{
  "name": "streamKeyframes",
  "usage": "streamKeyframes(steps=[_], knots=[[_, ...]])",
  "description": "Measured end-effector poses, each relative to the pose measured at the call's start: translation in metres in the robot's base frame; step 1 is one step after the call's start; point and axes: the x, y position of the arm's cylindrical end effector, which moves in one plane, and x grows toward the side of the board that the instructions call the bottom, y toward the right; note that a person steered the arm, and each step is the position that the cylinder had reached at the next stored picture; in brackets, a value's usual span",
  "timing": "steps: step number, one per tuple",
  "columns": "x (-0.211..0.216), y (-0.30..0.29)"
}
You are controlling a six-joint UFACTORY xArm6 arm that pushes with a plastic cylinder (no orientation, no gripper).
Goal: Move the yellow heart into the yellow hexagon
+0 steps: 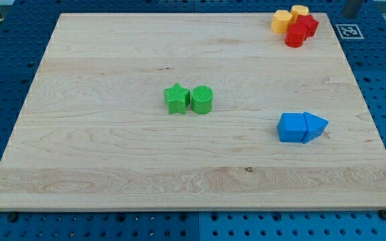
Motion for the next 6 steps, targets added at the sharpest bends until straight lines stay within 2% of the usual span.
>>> streamKeyframes(steps=[2,4,6], knots=[[-0.006,-0.102],[-0.005,-0.106],[0.016,-0.106]])
